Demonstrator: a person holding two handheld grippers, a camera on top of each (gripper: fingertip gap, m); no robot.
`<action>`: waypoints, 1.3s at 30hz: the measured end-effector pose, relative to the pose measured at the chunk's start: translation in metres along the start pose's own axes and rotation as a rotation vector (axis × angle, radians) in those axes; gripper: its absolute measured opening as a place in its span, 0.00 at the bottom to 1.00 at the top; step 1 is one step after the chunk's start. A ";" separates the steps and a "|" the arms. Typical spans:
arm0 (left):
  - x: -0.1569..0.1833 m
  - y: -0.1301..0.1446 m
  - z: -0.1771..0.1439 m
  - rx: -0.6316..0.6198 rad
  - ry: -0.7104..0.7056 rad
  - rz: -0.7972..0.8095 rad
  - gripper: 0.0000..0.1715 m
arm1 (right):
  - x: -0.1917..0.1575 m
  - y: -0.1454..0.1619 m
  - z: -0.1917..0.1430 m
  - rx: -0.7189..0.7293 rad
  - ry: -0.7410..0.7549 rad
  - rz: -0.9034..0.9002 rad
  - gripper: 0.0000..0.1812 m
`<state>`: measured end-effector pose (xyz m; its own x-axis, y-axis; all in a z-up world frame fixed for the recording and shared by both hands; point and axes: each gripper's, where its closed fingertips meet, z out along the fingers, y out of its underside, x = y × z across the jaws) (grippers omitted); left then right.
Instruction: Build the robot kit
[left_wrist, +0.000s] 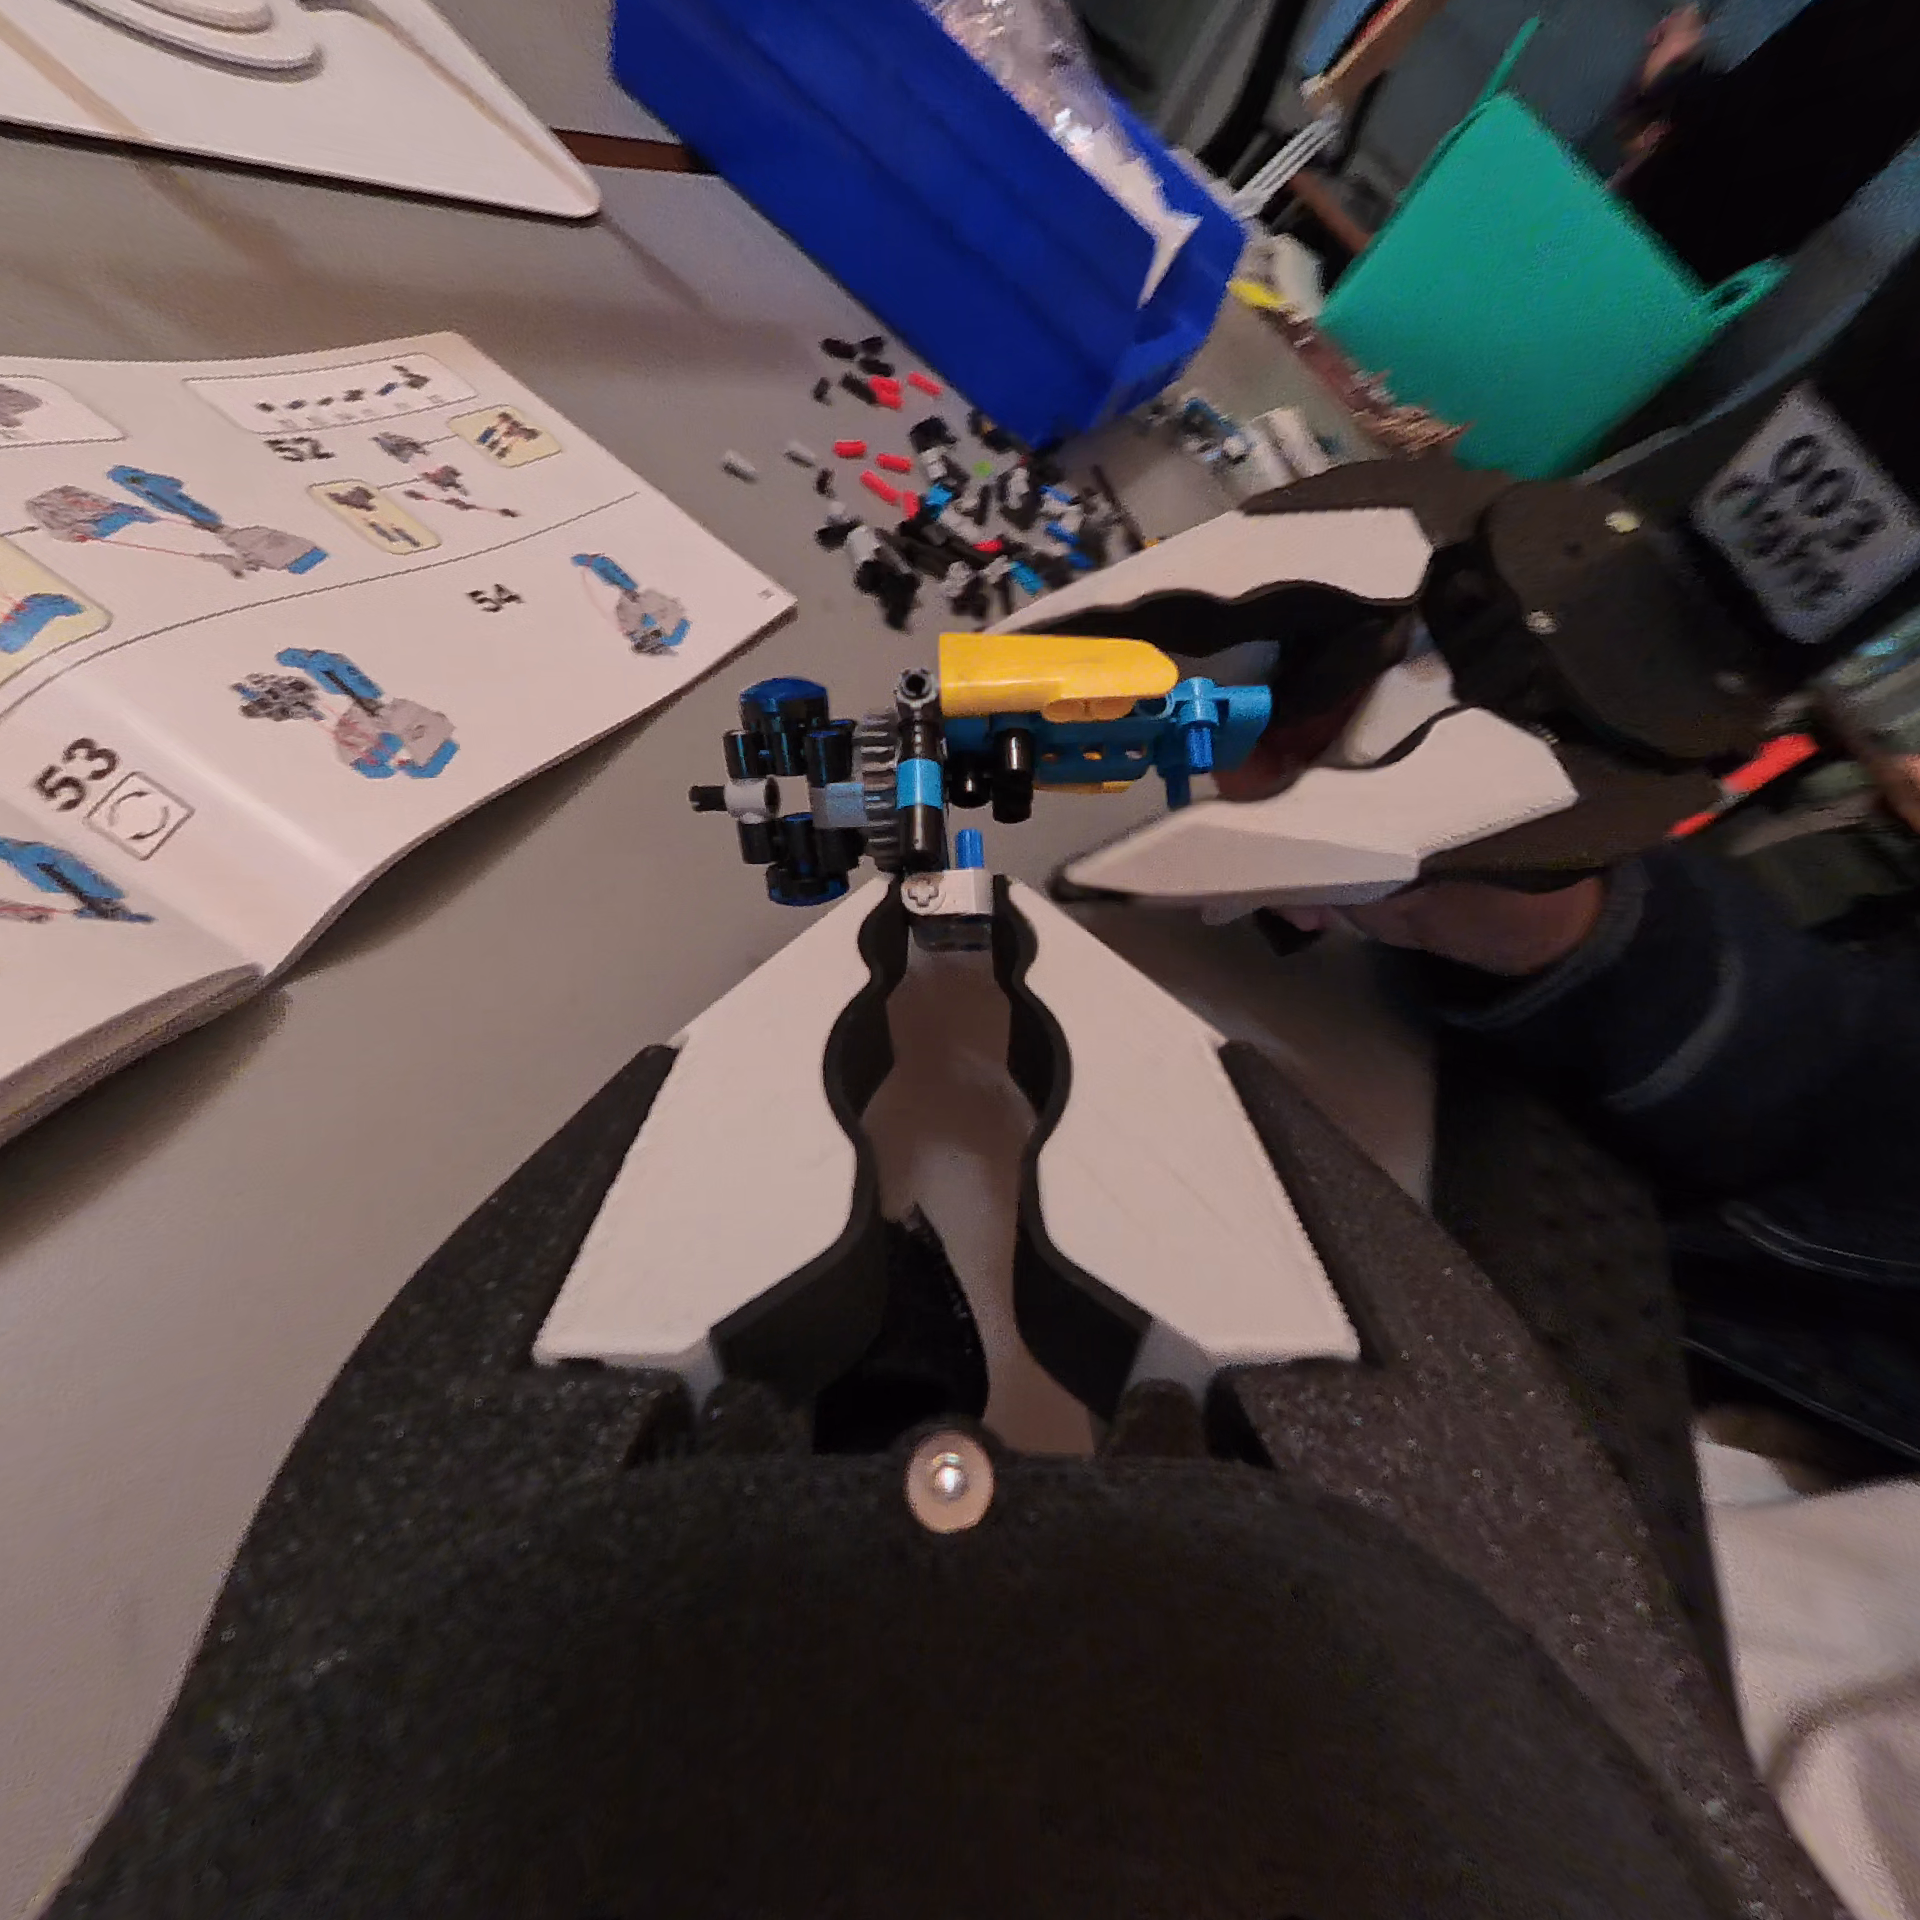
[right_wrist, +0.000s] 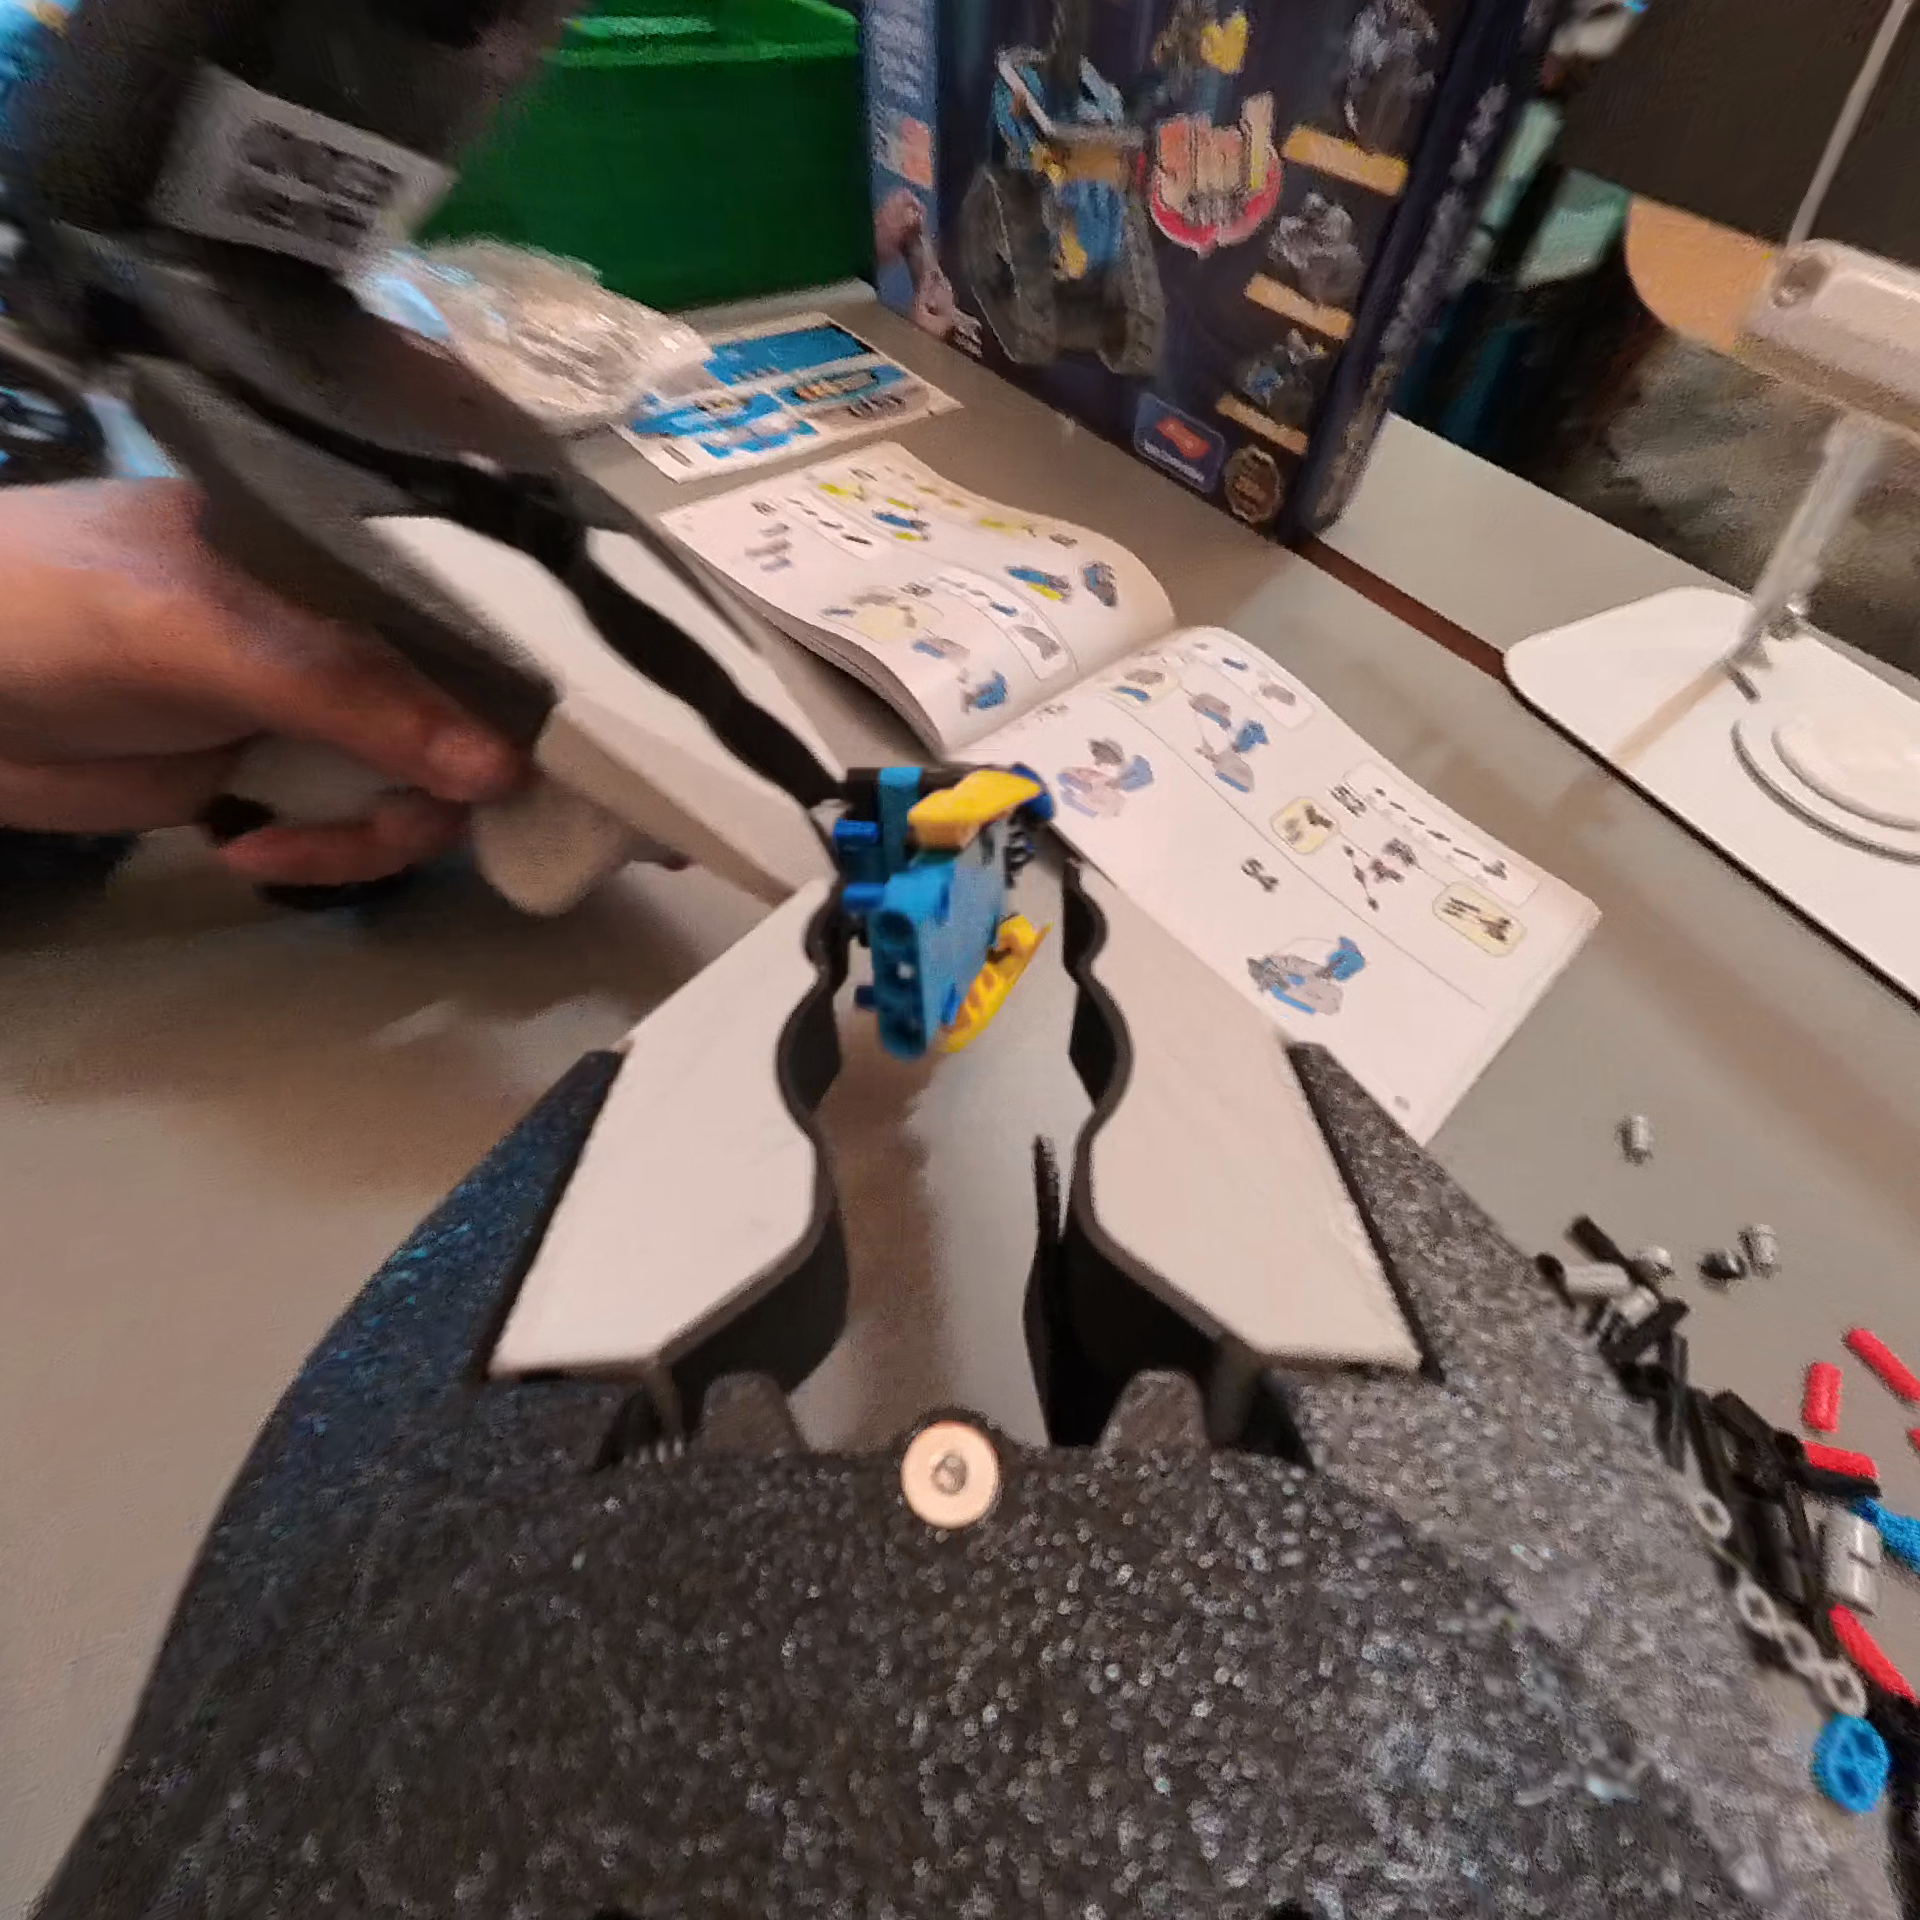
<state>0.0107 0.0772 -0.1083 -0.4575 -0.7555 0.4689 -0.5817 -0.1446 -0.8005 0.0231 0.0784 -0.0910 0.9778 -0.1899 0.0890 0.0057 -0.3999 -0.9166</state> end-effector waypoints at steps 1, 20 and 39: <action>-0.002 0.004 0.002 -0.015 -0.047 0.018 0.09 | 0.002 0.005 0.005 -0.021 0.029 -0.005 0.19; -0.037 0.029 0.013 -0.203 -0.401 0.269 0.09 | 0.006 0.053 0.035 -0.270 0.081 0.184 0.09; -0.039 0.029 0.011 -0.206 -0.349 0.228 0.09 | 0.004 0.050 0.032 -0.252 0.028 0.187 0.17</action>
<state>0.0192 0.0952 -0.1544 -0.3561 -0.9282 0.1077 -0.6302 0.1534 -0.7612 0.0337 0.0864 -0.1495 0.9508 -0.3044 -0.0583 -0.2293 -0.5643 -0.7931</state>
